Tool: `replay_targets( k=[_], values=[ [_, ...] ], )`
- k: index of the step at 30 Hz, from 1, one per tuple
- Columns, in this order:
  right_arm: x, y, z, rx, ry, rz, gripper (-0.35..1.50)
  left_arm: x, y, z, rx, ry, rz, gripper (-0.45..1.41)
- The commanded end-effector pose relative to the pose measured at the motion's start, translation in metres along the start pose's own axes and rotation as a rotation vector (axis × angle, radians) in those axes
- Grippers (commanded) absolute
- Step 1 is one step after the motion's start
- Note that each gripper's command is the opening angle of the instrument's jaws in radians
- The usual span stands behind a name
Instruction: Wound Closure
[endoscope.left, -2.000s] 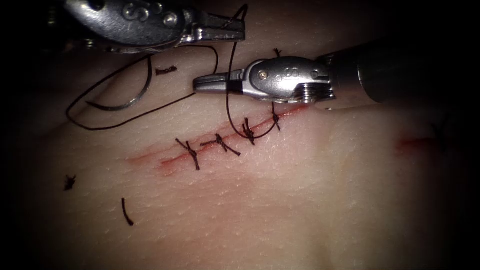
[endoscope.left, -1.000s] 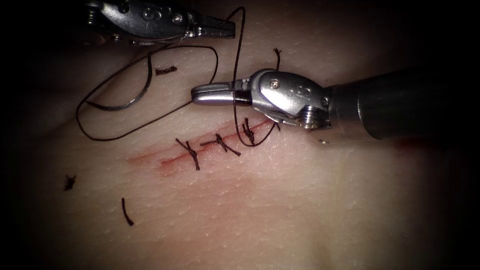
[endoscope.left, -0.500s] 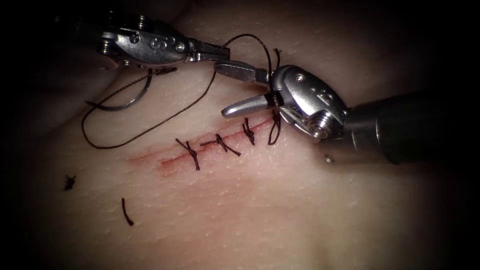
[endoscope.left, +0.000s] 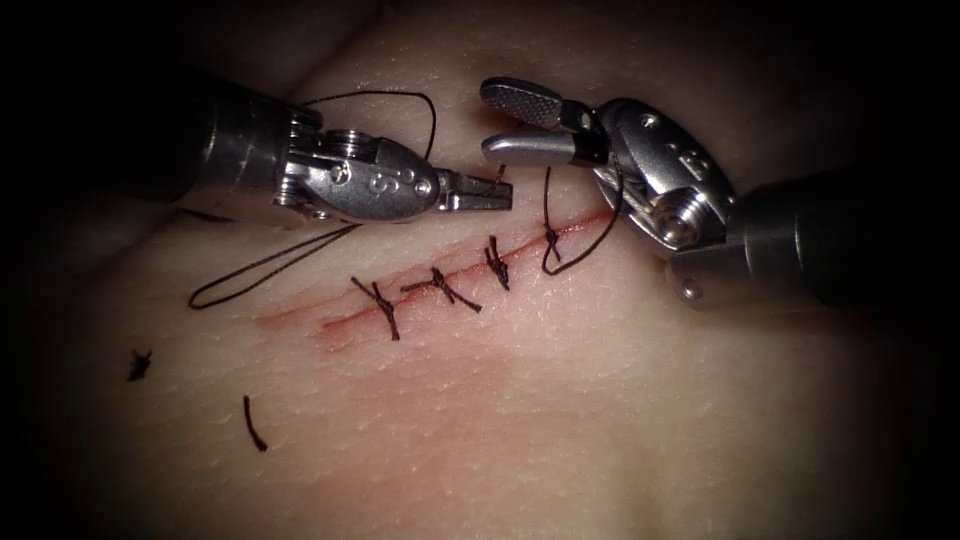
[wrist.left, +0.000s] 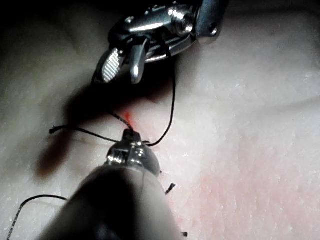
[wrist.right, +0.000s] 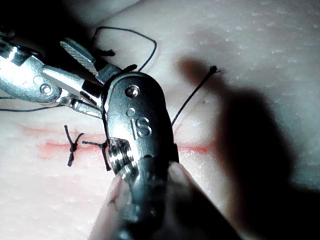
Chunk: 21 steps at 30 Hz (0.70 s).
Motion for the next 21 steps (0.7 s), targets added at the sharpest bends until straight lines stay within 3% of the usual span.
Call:
replay_targets(
  k=[1,3,5,6,9,12,21],
  values=[
    [-0.0006,0.0001,0.0002,-0.027,-0.018,-0.017,0.32,0.0000,0.0004,0.0010,0.002,-0.001,0.002,-0.45],
    [-0.0006,0.0002,0.0001,-0.040,-0.040,-0.029,0.36,0.0001,0.0008,0.0011,0.005,-0.004,0.003,-0.45],
    [-0.0007,0.0005,-0.0001,-0.094,-0.114,-0.050,0.58,0.0006,0.0012,0.0012,0.006,-0.009,0.002,-0.45],
    [-0.0007,0.0007,-0.0002,-0.136,-0.177,-0.063,0.61,0.0010,0.0014,0.0014,0.012,-0.007,-0.012,-0.45],
    [-0.0009,0.0008,-0.0002,-0.178,-0.220,-0.073,0.68,0.0014,0.0016,0.0018,0.020,-0.004,-0.014,-0.45],
    [-0.0016,0.0009,-0.0002,-0.257,-0.316,-0.053,0.93,0.0021,0.0019,0.0023,0.029,-0.003,-0.023,-0.45],
    [-0.0042,0.0009,-0.0010,-0.489,-0.418,0.203,0.95,0.0022,0.0024,0.0033,0.048,0.001,-0.032,-0.45]
  ],
)
